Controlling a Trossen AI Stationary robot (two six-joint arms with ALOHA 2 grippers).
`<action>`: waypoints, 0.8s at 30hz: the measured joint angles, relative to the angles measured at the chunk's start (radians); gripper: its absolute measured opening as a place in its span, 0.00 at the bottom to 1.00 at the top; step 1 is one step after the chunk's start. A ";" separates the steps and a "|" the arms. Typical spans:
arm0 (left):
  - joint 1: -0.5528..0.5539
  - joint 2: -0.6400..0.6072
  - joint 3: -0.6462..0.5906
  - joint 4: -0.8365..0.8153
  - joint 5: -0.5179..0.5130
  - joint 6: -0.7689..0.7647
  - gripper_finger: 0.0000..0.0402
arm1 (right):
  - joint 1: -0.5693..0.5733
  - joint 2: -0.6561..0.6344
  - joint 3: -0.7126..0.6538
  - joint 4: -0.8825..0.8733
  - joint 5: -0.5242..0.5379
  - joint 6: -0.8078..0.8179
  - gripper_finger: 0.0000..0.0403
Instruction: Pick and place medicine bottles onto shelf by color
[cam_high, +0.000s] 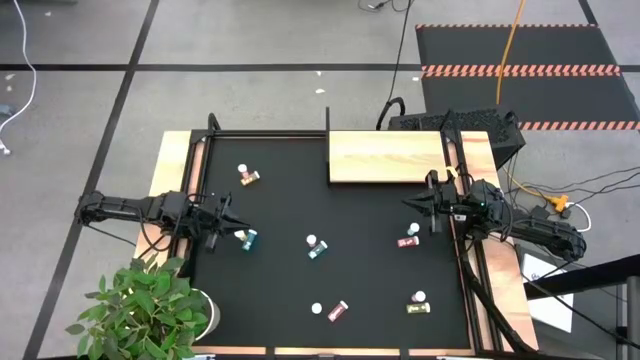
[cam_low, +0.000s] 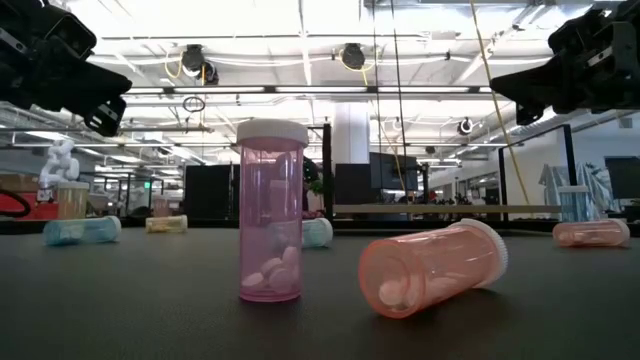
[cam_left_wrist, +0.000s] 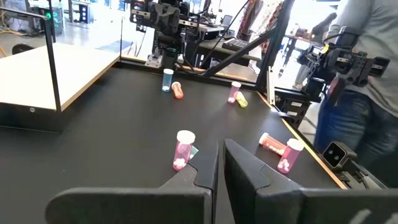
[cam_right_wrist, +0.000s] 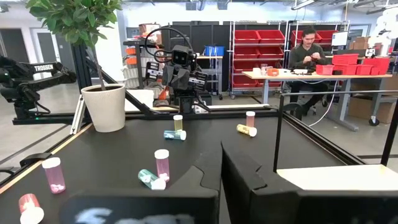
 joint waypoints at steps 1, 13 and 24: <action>0.000 0.000 0.000 0.000 0.000 0.000 0.06 | 0.000 0.000 0.000 0.001 0.000 -0.004 0.00; 0.000 0.000 0.000 0.002 0.000 0.000 0.06 | 0.000 0.037 0.000 0.135 0.279 0.379 0.00; 0.000 0.000 0.000 0.043 -0.025 0.052 0.06 | 0.000 0.190 0.000 0.157 0.623 1.222 0.00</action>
